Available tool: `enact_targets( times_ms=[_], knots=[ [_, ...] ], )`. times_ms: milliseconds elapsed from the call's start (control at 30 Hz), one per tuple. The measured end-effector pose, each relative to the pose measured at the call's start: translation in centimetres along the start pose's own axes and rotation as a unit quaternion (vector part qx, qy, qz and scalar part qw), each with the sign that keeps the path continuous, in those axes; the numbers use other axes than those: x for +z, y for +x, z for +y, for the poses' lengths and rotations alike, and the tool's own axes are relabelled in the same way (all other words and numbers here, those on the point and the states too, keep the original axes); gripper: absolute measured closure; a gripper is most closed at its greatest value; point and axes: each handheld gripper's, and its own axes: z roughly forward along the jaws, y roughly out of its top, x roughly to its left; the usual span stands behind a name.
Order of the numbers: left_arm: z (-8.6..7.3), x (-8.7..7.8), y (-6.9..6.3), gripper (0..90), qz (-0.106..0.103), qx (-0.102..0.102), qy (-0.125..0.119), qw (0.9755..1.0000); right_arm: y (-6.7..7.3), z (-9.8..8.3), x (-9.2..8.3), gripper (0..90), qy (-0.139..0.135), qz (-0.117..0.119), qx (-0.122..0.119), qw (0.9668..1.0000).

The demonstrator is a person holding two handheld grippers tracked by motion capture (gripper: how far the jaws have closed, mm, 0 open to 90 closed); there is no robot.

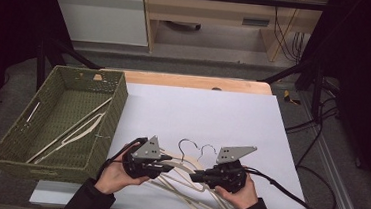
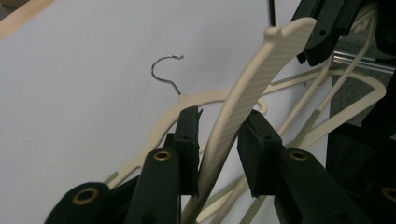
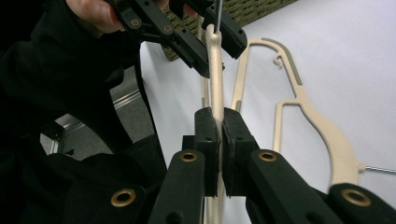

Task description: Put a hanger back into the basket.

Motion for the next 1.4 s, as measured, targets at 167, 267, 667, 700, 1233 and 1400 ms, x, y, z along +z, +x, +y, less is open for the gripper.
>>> enact_targets(
  times_ms=[167, 267, 667, 700, 1233, 1400],
  knots=[
    [-0.2, -0.1, -0.6, 75.6, 0.003, 0.016, 0.003, 0.9999, -0.1, -0.1, 0.1, 81.7, 0.000, -0.028, -0.011, 0.9995],
    [-0.1, -0.3, -0.9, 78.8, -0.002, 0.017, 0.004, 0.9999, 0.0, -0.1, -0.1, 77.0, -0.011, -0.049, -0.023, 0.9985],
    [-0.1, 0.4, -2.0, 86.2, -0.024, -0.005, -0.002, 0.9997, -0.1, -0.3, -0.3, 53.7, -0.038, -0.103, -0.041, 0.9931],
    [-0.1, 0.4, -2.0, 86.2, -0.021, -0.007, -0.002, 0.9998, -0.1, -0.3, -0.3, 51.2, -0.039, -0.104, -0.042, 0.9929],
    [-0.3, -2.1, -1.1, 86.2, 0.059, -0.071, -0.063, 0.9938, -1.2, -1.3, -5.2, 17.9, -0.116, -0.188, -0.008, 0.9753],
    [0.3, -3.9, -0.9, 86.2, 0.081, -0.077, -0.081, 0.9905, -1.6, -1.7, -6.4, 12.0, -0.131, -0.210, 0.005, 0.9687]
  ],
)
